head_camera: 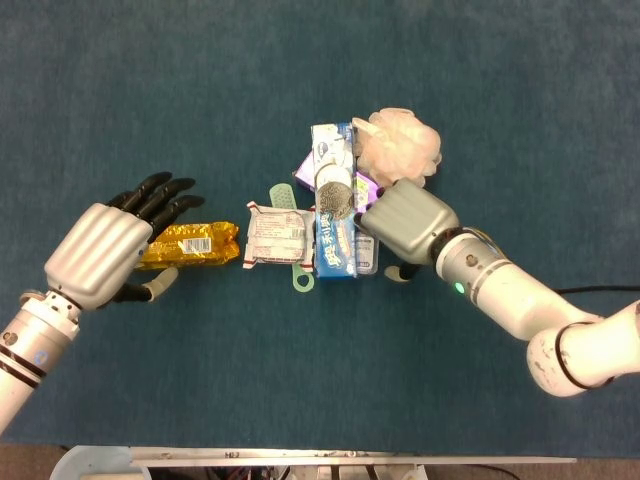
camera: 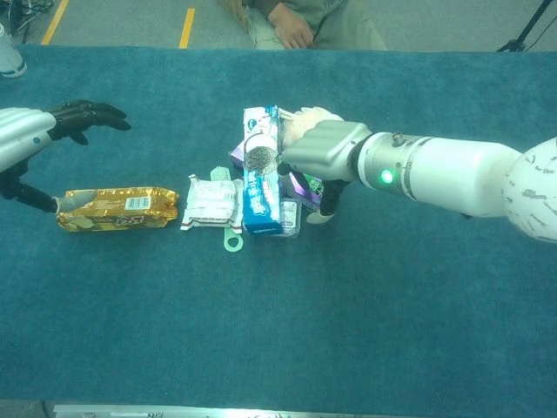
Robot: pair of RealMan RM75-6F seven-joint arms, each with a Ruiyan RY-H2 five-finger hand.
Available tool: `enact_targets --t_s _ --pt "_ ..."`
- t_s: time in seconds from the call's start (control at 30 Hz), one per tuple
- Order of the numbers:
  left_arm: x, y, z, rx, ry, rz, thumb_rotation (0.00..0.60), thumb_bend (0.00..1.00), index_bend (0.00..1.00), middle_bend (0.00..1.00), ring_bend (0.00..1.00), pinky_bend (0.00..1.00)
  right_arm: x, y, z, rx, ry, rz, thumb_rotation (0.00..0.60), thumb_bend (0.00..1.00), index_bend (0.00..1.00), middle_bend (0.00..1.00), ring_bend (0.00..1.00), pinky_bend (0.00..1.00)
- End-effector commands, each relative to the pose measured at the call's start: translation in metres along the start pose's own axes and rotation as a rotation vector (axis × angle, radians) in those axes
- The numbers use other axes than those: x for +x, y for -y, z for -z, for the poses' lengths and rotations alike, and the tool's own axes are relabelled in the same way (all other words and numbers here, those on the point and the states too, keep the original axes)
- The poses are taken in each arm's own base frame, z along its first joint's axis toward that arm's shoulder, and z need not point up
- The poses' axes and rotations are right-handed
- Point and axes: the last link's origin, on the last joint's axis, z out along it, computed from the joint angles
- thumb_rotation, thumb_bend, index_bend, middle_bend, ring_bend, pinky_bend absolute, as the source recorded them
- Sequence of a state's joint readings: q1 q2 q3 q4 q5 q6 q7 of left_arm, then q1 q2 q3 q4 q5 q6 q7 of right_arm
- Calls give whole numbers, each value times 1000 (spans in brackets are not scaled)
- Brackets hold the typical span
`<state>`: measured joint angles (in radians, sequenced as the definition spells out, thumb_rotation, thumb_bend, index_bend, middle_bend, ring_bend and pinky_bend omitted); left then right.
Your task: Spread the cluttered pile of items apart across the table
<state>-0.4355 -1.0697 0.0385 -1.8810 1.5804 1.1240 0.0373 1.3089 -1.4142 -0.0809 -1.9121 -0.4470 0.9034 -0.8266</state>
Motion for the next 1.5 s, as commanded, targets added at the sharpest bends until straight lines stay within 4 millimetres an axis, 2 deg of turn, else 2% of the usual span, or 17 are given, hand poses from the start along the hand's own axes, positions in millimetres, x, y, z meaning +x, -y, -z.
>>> enact_targets --t_s 0.03,0.27,0.5,0.67,0.83,1.13,1.33,1.5 --pt "2 1 -1 -1 -4 -3 600 317 136 85 42 256 10 -6 6 -5 -52 -75 469 217 344 429 294 383" --pt "8 -3 -13 -75 6 -25 600 317 137 88 42 250 35 -52 43 -68 -185 -193 471 217 337 429 294 383" --pt "9 -7 -37 -217 25 -67 600 318 136 97 42 212 30 -94 81 -148 -236 -244 470 217 337 429 294 384" --pt "-1 -11 -56 -343 43 -130 600 317 138 97 42 210 25 -123 108 -219 -287 -291 472 217 337 429 294 383" --pt "-9 -18 -74 -447 70 -204 600 317 133 85 42 210 22 -144 131 -265 -325 -325 473 217 337 429 294 386" --pt "-15 -31 -110 -606 32 -358 600 318 78 49 42 209 10 -159 153 -291 -307 -341 472 218 337 429 294 386" --pt "-16 -35 -129 -752 -2 -510 600 317 39 34 42 209 5 -163 159 -299 -296 -352 473 218 337 429 294 386" --pt "-18 -41 -141 -828 -6 -563 600 318 38 32 42 209 3 -166 161 -305 -296 -369 474 218 337 429 294 386"
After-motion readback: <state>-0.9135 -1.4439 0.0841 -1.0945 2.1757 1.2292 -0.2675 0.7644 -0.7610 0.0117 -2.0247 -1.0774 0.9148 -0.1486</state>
